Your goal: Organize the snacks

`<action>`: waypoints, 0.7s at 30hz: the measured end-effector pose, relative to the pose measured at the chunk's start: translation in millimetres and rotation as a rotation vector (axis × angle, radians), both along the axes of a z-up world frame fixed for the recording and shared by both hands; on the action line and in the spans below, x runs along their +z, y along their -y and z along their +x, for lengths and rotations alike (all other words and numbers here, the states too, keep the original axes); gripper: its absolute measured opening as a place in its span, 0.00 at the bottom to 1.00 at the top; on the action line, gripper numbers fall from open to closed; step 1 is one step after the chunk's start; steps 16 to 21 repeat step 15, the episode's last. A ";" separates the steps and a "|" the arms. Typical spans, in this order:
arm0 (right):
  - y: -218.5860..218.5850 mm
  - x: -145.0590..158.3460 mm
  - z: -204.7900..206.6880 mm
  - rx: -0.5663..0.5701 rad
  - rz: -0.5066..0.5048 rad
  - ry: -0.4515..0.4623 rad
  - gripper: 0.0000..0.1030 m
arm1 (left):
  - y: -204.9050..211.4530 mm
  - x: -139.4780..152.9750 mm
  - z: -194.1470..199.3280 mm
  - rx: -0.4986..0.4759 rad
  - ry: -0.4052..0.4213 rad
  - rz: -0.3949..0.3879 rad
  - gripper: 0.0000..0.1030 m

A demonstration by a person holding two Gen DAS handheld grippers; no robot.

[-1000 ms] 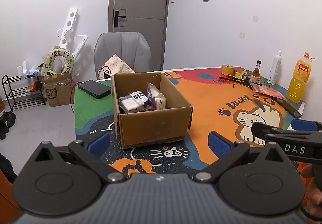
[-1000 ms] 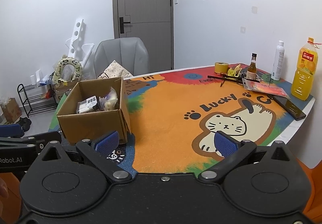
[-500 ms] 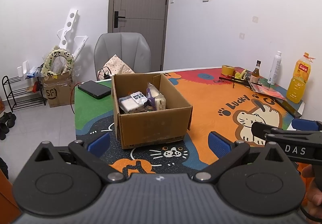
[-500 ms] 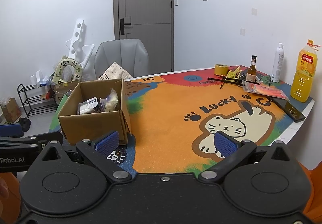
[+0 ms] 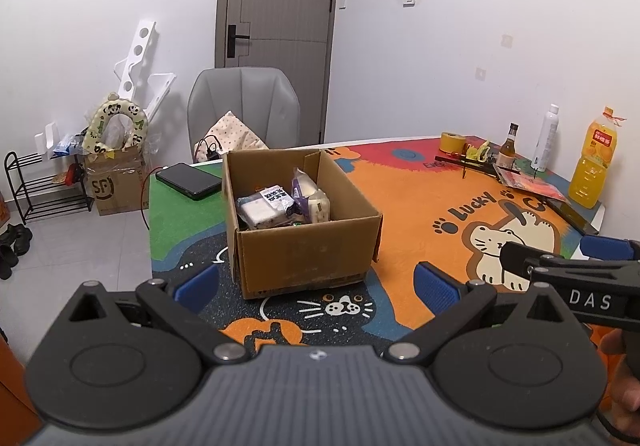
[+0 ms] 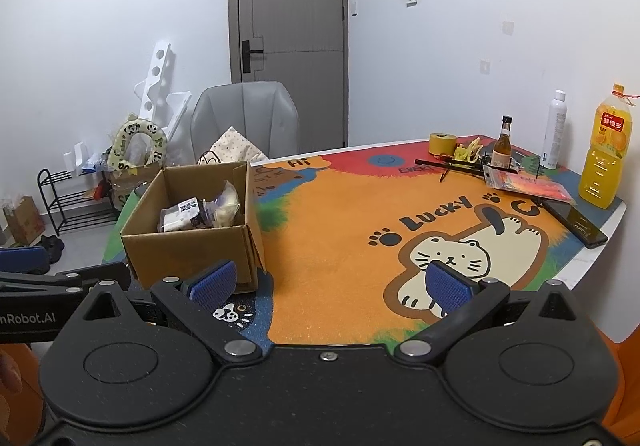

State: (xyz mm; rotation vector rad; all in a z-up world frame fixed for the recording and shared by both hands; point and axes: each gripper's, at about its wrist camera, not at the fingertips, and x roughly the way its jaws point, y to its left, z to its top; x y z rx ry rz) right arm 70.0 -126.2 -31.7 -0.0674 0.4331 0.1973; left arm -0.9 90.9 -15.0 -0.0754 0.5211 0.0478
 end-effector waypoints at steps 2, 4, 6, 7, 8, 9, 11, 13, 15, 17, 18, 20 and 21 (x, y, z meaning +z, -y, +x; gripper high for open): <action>0.5 1.1 -0.9 -0.001 0.003 0.003 1.00 | 0.6 1.7 -0.7 -0.001 0.004 -0.002 1.00; -0.2 1.8 -2.3 0.000 0.004 0.007 1.00 | 1.4 2.9 -1.8 -0.001 0.008 -0.001 1.00; 0.2 4.1 -4.5 0.003 0.006 0.016 1.00 | 2.4 4.2 -3.1 -0.001 0.012 -0.001 1.00; 0.1 5.4 -5.6 0.005 0.007 0.022 1.00 | 3.1 5.1 -4.0 -0.004 0.018 -0.002 1.00; 0.3 6.5 -5.5 0.006 0.007 0.025 1.00 | 4.0 6.6 -5.0 -0.009 0.024 -0.001 1.00; 0.3 7.4 -5.9 0.006 0.007 0.027 1.00 | 5.2 7.8 -5.7 -0.014 0.028 0.000 1.00; 1.1 9.2 -5.5 0.005 0.011 0.029 1.00 | 7.5 9.8 -6.5 -0.017 0.032 0.004 1.00; 2.6 9.6 -4.5 0.003 0.015 0.031 1.00 | 8.6 11.5 -6.5 -0.016 0.035 0.007 1.00; 3.0 9.6 -4.4 0.003 0.016 0.031 1.00 | 8.5 12.5 -6.0 -0.016 0.034 0.006 1.00; 3.0 9.6 -4.4 0.003 0.016 0.031 1.00 | 8.5 12.5 -6.0 -0.016 0.034 0.006 1.00; 3.0 9.6 -4.4 0.003 0.016 0.031 1.00 | 8.5 12.5 -6.0 -0.016 0.034 0.006 1.00; 3.0 9.6 -4.4 0.003 0.016 0.031 1.00 | 8.5 12.5 -6.0 -0.016 0.034 0.006 1.00; 3.0 9.6 -4.4 0.003 0.016 0.031 1.00 | 8.5 12.5 -6.0 -0.016 0.034 0.006 1.00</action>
